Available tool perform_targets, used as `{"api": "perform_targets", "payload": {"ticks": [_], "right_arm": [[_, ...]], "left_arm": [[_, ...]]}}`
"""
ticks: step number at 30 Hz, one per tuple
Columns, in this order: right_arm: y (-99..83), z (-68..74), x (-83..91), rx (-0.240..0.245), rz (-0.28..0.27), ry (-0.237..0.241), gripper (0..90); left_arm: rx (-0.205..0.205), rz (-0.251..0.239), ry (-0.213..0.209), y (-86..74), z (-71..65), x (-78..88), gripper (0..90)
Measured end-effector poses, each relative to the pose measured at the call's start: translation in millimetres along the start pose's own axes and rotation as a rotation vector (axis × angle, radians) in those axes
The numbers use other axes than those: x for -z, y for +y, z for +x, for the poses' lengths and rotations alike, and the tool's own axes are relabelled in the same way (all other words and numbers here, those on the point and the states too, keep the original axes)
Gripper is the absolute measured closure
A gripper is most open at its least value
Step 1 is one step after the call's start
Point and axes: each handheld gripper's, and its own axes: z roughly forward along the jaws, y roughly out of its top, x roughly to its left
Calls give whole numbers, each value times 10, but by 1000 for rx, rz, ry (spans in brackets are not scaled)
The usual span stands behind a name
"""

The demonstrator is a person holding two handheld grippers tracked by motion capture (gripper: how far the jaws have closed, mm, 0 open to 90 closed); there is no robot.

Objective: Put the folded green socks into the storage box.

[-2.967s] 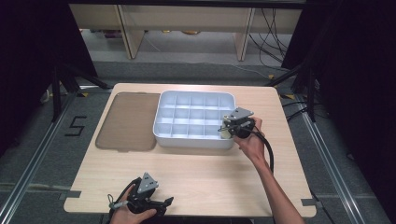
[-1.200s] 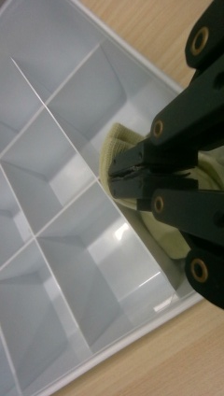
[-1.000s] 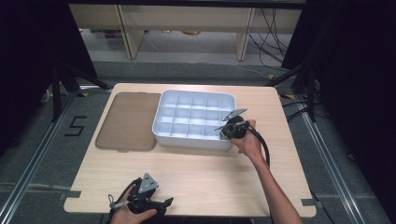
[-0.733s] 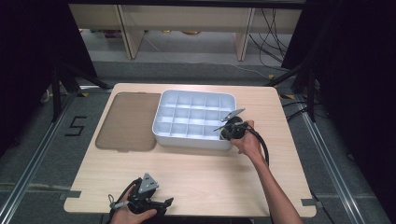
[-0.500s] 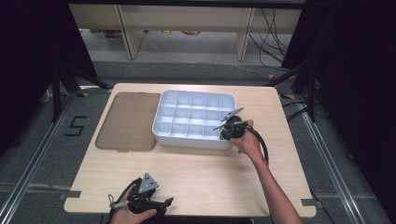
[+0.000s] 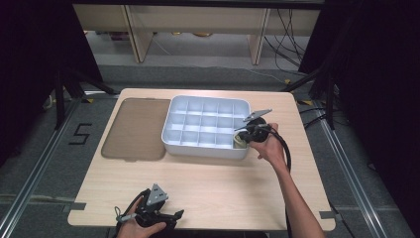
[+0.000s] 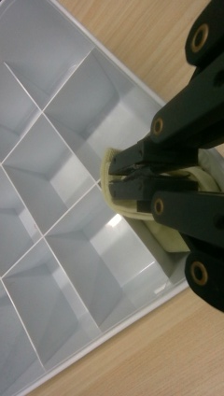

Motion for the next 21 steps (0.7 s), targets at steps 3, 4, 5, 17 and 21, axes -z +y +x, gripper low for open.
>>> {"api": "perform_targets", "payload": {"ticks": [3,4,5,17,21], "right_arm": [[-11,-17,-16,5,19,4,860],[-11,-17,-16,5,19,4,860],[-12,-24,-34,20,33,-5,860],[-30,7,-203,51,113,-15,872],[-30,17,-213,57,120,-16,871]], "left_arm": [[0,3,0,0,1,-2,179],[-19,19,3,2,16,7,179],[-16,22,1,2,14,6,179],[-12,16,1,0,3,-1,179],[-4,8,-4,1,-3,4,180]]}}
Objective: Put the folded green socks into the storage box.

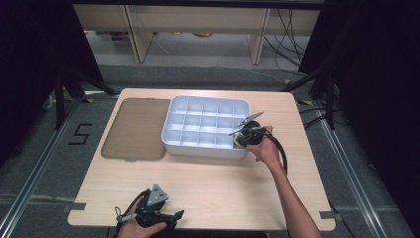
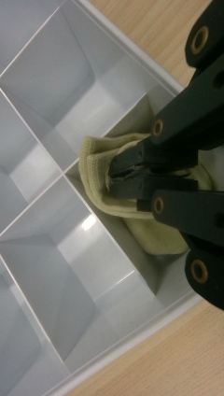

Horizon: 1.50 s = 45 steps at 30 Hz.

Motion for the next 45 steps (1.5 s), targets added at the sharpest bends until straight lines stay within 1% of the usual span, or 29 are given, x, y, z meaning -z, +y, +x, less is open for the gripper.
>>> {"api": "perform_targets", "payload": {"ticks": [2,3,4,5,6,7,8,9,11,12,13,15,16,17,18,21,22,23,25,26,27,30,31,32,37,39,42,43,45], "right_arm": [[3,11,37,-22,-8,9,869],[4,-2,49,-15,-27,13,867],[1,9,87,-44,-25,32,860],[-1,-10,162,-55,-75,30,849],[-5,-14,176,-62,-98,26,843],[-5,-14,176,-62,-98,26,843],[-14,-25,241,-77,-140,25,830],[-14,-25,241,-77,-140,25,830],[-28,-38,303,-74,-187,33,825],[-32,-43,348,-75,-180,40,820],[-46,-24,370,-89,-222,36,809],[-48,-16,433,-93,-208,60,797],[-48,-16,433,-93,-208,60,797],[-57,-15,430,-86,-231,57,791],[-68,-11,453,-73,-248,65,778],[-73,36,487,-108,-240,80,762],[-78,42,481,-103,-254,79,757],[-78,45,474,-95,-276,72,751],[-83,55,509,-90,-259,81,740],[-87,52,509,-80,-264,80,731],[-90,76,518,-101,-263,90,727],[-103,84,534,-90,-279,88,708],[-110,95,542,-98,-284,94,698],[-114,92,553,-93,-289,88,687],[-145,135,595,-109,-317,101,641],[-154,122,620,-92,-318,101,609],[-187,139,619,-104,-338,95,573],[-199,160,627,-124,-325,113,561],[-226,144,625,-107,-328,116,526]], "left_arm": [[-2,-5,3,0,4,2,180],[-1,-5,3,1,5,4,180],[6,-8,6,0,3,7,180],[11,-13,4,2,3,6,180],[10,-14,6,3,6,8,180],[23,-28,15,3,-2,2,180],[33,-31,18,2,-7,3,180],[33,-31,18,2,-7,3,180],[46,-36,19,0,-8,-2,181],[48,-36,18,0,-8,2,181],[49,-33,19,1,0,4,181],[52,-33,19,0,1,4,181],[38,-19,11,0,13,17,181],[0,15,20,4,44,38,181],[17,-18,17,-1,36,27,181],[25,-22,19,1,36,28,181],[29,-32,15,-1,37,23,181],[23,-23,16,1,43,30,181],[-3,2,25,2,66,48,181],[18,-24,26,-1,49,33,181],[21,-18,24,-1,54,37,181],[34,-35,24,-1,56,30,182],[26,-29,26,-1,65,35,181],[-1,0,28,0,87,53,181],[12,-4,26,-3,81,46,182],[13,-5,26,-3,80,46,181],[16,-6,27,-5,80,41,182],[16,-5,27,-6,80,40,182],[15,-6,26,-5,80,39,181]]}}
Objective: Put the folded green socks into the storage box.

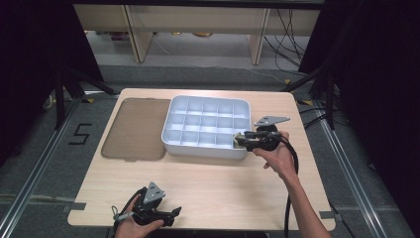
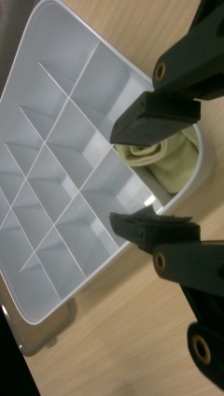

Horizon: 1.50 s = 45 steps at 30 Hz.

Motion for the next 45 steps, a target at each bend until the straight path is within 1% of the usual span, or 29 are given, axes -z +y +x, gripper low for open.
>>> {"api": "perform_targets", "payload": {"ticks": [2,4,6,7,9,11,12,14,16,17,19,23,25,28,29,30,31,32,33,34,36,37,39,40,41,42,43,44,45], "right_arm": [[-22,12,22,-22,4,-4,487],[-33,-4,36,-19,0,-11,454],[-47,13,44,-27,-6,-17,423],[-53,25,44,-35,-15,-21,408],[-65,43,63,-45,-4,-19,380],[-79,48,80,-25,-5,-31,354],[-87,75,93,-45,-2,-32,345],[-109,105,103,-59,-6,-16,334],[-128,114,118,-49,-6,-31,313],[-145,122,112,-45,-19,-38,302],[-169,168,129,-77,-9,-18,299],[-231,195,145,-41,-22,-16,288],[-252,229,154,-37,-12,-10,283],[-284,301,166,-60,-7,13,283],[-291,296,166,-40,-11,11,282],[-301,322,162,-52,-8,31,280],[-309,318,158,-35,-13,30,278],[-311,339,178,-44,-3,21,274],[-321,345,164,-38,-15,37,271],[-330,353,167,-31,-15,36,266],[-345,399,188,-53,4,35,253],[-359,407,182,-51,-6,44,249],[-386,402,195,-29,-6,33,246],[-409,426,187,-43,-17,34,241],[-426,435,195,-51,-5,41,240],[-445,428,203,-40,-4,31,240],[-474,452,192,-63,-7,52,239],[-499,464,196,-68,-2,56,239],[-523,451,193,-43,-9,52,239]], "left_arm": [[0,2,2,0,1,3,181],[19,-17,-3,-5,-5,-7,182],[-8,6,9,-1,13,15,182],[-4,3,3,-1,17,11,182],[-1,2,2,1,17,15,182],[-13,1,5,4,22,20,181],[7,-3,1,0,13,14,182],[-5,1,2,4,20,21,181],[-5,0,4,3,23,22,181],[-9,-3,4,1,28,22,182],[-13,0,4,3,35,26,182],[-11,-2,6,4,35,24,182],[-9,-2,7,5,34,23,182],[-10,-2,6,3,36,22,181],[18,-25,4,0,16,7,181],[1,-12,6,1,28,16,182],[-14,1,7,3,39,26,182],[-9,-3,7,3,37,24,182],[-9,-3,9,4,37,26,182],[-9,-2,8,5,38,27,181],[-10,-1,8,4,38,26,182],[-10,0,8,5,39,26,182],[-6,-5,8,3,36,23,181],[-11,-2,8,3,38,26,182],[-11,-3,7,3,37,24,181],[14,-17,5,3,18,12,182],[17,-19,5,2,17,9,182],[17,-18,4,2,18,9,182],[17,-18,4,2,18,10,182]]}}
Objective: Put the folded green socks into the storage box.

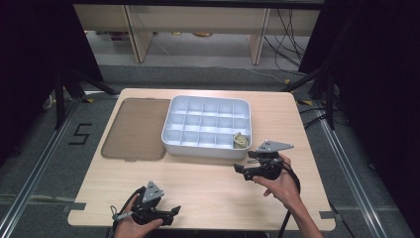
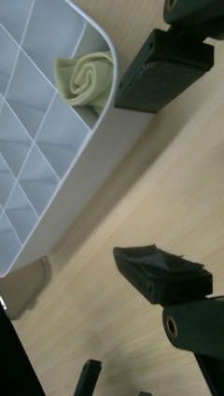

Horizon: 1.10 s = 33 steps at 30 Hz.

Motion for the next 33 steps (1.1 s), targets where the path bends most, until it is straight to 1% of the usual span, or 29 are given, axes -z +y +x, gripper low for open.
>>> {"api": "perform_targets", "payload": {"ticks": [1,2,3,4,5,6,7,8,10,11,12,13,14,15,16,17,19,20,21,22,23,24,25,27,29,30,31,32,33], "right_arm": [[-22,7,14,3,4,-19,239],[-43,31,27,-22,18,-7,238],[-63,5,17,6,-2,5,238],[-79,17,39,-2,6,-11,236],[-102,9,28,7,-8,-1,235],[-117,14,37,1,-3,4,235],[-131,40,52,-27,1,10,233],[-146,34,57,-14,-2,6,232],[-181,41,69,-13,-5,-7,228],[-200,33,70,-7,-6,-4,228],[-217,52,73,-20,-1,-8,227],[-243,54,58,-14,-8,-2,226],[-269,45,50,0,-5,11,225],[-287,79,50,-26,9,9,223],[-306,62,38,6,6,3,219],[-324,89,40,-11,11,-1,215],[-355,89,33,7,18,0,213],[-370,96,31,2,27,-3,211],[-389,124,27,-21,36,7,209],[-402,118,23,-1,31,4,207],[-414,128,22,-2,36,9,205],[-428,130,21,-1,30,3,203],[-436,126,25,9,36,4,200],[-460,139,23,7,36,13,197],[-482,152,33,7,40,10,197],[-494,149,26,15,37,24,196],[-510,177,25,-8,42,32,196],[-516,180,41,-4,49,15,196],[-527,174,32,7,40,28,196]], "left_arm": [[-1,-1,0,0,2,-1,182],[-1,-3,-2,-1,4,-2,181],[-2,-3,-1,-1,6,-1,181],[0,1,-1,1,3,0,182],[-1,3,-1,1,2,1,181],[-1,0,0,0,-1,-2,182],[-13,4,1,-2,7,0,181],[-28,20,2,1,18,10,181],[-24,17,2,-1,16,7,182],[-2,1,0,-3,1,-3,182],[6,-3,0,-2,-2,-8,182],[17,0,-1,-6,-4,-10,181],[15,0,-2,-5,-2,-8,182],[25,-9,-4,-6,-8,-14,182],[19,-7,0,-4,-10,-8,182],[7,-1,1,-3,-5,-3,181],[-14,8,2,-1,8,1,181],[-23,19,2,-2,14,8,181],[-16,17,1,-4,10,5,182],[-14,18,1,-5,9,4,181],[-12,16,1,-5,9,4,182],[1,10,0,-2,0,1,181],[24,-11,-1,-4,-16,-12,181],[-17,22,2,-1,10,9,182],[-21,20,2,1,9,8,181],[11,-12,-1,-2,-16,-13,181],[8,-10,-1,-2,-16,-12,182],[8,-10,-1,-2,-17,-12,182],[9,-11,0,-2,-17,-11,181]]}}
